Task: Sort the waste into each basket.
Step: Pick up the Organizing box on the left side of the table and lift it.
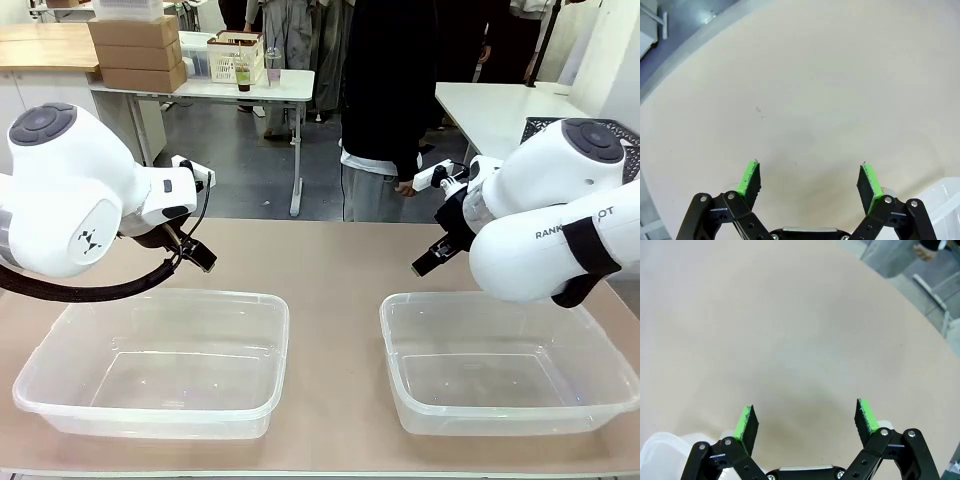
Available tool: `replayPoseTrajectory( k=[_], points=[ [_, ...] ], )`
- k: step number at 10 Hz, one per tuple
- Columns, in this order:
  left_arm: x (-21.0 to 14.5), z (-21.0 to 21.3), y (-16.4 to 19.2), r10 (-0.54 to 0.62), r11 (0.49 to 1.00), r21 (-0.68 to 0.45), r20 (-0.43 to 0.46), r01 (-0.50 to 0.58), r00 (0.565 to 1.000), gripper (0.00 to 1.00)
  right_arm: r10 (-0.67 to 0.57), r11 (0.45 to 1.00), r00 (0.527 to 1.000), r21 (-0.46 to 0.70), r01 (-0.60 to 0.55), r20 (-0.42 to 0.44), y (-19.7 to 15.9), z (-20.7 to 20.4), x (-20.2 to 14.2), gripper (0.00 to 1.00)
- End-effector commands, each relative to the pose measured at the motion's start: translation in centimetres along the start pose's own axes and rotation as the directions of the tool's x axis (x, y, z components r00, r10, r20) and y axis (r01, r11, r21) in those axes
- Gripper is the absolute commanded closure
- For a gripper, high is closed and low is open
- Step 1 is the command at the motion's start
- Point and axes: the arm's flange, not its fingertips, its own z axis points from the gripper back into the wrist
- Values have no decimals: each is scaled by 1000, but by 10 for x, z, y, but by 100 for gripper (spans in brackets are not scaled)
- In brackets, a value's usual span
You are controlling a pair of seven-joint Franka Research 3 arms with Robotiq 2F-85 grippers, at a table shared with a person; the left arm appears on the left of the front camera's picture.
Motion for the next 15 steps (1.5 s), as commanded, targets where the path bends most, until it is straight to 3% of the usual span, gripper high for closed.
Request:
replayPoseTrajectory(
  k=[1,2,3,4,5,6,7,8,9,10,11,12,13,14,15],
  points=[
    [8,18,-2,12,999,-44,-58,-14,998,0,-37,999,999,18,37,-18,4,13,6,0],
    [20,48,-1,24,996,-78,-177,-38,984,0,-77,997,997,29,77,-19,4,43,18,0],
    [33,84,3,57,989,-123,-207,-83,977,0,-119,993,991,4,119,-60,4,82,31,0],
    [41,121,2,85,977,-163,-294,-138,952,0,-189,982,976,-5,189,-113,5,119,39,0],
    [39,153,-2,56,955,-257,-328,-146,943,0,-248,968,961,4,250,-125,10,156,38,0],
    [35,173,-9,98,948,-261,-299,-180,949,0,-244,970,959,-24,244,-142,18,178,30,0],
    [28,185,-15,101,916,-352,-261,-192,960,0,-216,976,970,-46,212,-115,27,191,19,0],
    [28,174,-19,205,963,-142,-167,-229,964,0,-139,986,990,-103,134,-38,33,186,12,0],
    [33,185,-19,67,943,-295,-285,-154,956,0,-209,978,970,-28,207,-124,19,188,26,0],
    [33,185,-19,67,943,-295,-285,-154,956,0,-186,982,978,-50,182,-96,28,203,22,0],
    [33,199,-20,115,949,-257,-248,-180,962,0,-278,960,958,13,280,-74,22,211,16,0],
    [30,207,-9,80,856,-494,-164,-152,983,0,-418,890,908,185,417,-34,11,229,10,0],
    [27,213,9,129,688,-704,-120,-176,984,0,-595,721,801,399,567,-65,-5,245,3,0],
    [17,215,37,215,406,-893,-111,-192,970,0,-710,529,694,560,638,-120,-25,259,-13,0],
    [13,212,58,302,244,-942,-154,-232,941,0,-768,357,610,662,659,-194,-45,267,-32,0]
  ],
)
